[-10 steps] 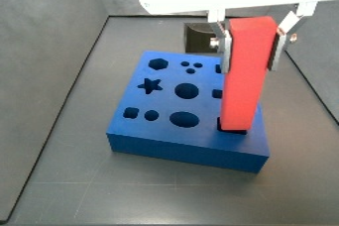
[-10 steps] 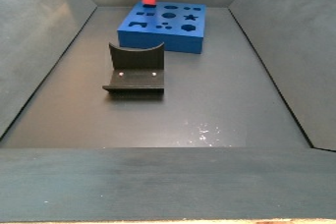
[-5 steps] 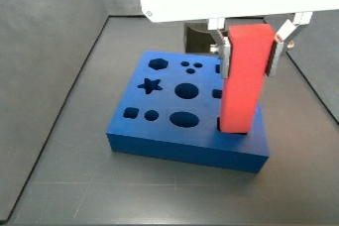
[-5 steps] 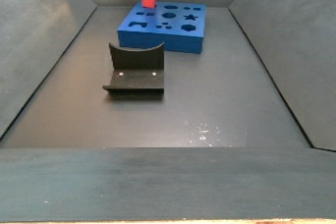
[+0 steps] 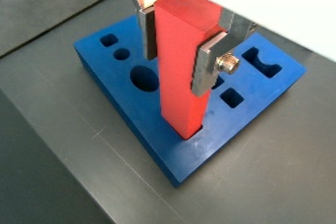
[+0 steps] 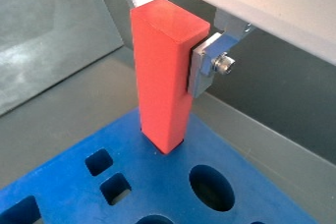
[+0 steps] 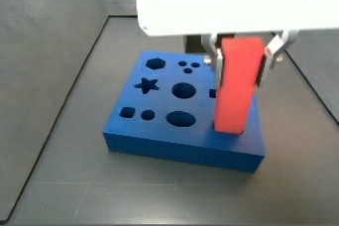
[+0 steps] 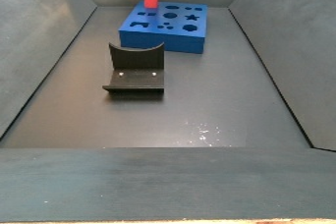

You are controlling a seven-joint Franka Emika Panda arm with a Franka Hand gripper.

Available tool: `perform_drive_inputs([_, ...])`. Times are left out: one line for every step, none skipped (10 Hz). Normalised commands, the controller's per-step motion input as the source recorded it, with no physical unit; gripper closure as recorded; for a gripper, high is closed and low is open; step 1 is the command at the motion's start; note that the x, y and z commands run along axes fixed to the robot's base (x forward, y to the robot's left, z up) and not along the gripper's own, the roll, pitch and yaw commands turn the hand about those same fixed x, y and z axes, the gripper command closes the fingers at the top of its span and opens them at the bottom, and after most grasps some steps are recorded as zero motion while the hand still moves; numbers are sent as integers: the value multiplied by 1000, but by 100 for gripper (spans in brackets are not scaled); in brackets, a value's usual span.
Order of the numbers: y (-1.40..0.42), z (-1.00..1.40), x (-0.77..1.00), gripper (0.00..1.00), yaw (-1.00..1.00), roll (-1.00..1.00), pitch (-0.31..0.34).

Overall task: Pick up the rectangle object. Move up. Place the rectangle object on the fixture. Regrasp the rectangle object. Move to above the board. Insert the rectangle object.
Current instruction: Insert the rectangle object.

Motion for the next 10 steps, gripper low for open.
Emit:
perform_drive_inputs([-60,-851,0,100,11,163,-249])
perform_drive_inputs([-31,-949,177,100,54,120,-166])
perform_drive_inputs([-34,-994,211,100,57,114,-131])
perform_drive_inputs([-20,0,0,100,0,0,0])
perform_drive_inputs([-60,-114,34,100,0,269,269])
perform_drive_inputs([-123,-191,371,100,29,614,786])
perform_drive_inputs([-117,-157,329,100,29,609,817])
perform_drive_inputs([0,0,129,100,0,217,443])
perform_drive_inputs([0,0,0,0,0,0,0])
perform_drive_inputs([0,0,0,0,0,0,0])
